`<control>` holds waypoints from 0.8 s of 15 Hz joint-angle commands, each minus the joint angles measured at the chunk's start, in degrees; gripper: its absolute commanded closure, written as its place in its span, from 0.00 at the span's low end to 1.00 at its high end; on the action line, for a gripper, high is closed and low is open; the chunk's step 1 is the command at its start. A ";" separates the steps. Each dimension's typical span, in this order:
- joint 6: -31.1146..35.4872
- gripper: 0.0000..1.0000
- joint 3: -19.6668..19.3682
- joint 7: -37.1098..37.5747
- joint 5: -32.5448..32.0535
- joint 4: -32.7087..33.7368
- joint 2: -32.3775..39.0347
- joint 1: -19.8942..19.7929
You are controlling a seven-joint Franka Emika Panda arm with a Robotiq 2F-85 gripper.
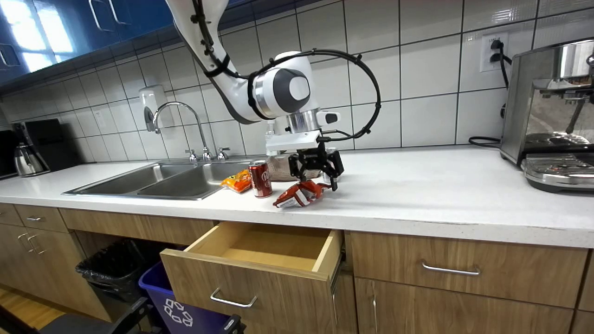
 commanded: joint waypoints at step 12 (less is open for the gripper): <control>2.33 0.00 -1.45 -0.38 -3.51 -11.72 -9.36 -0.77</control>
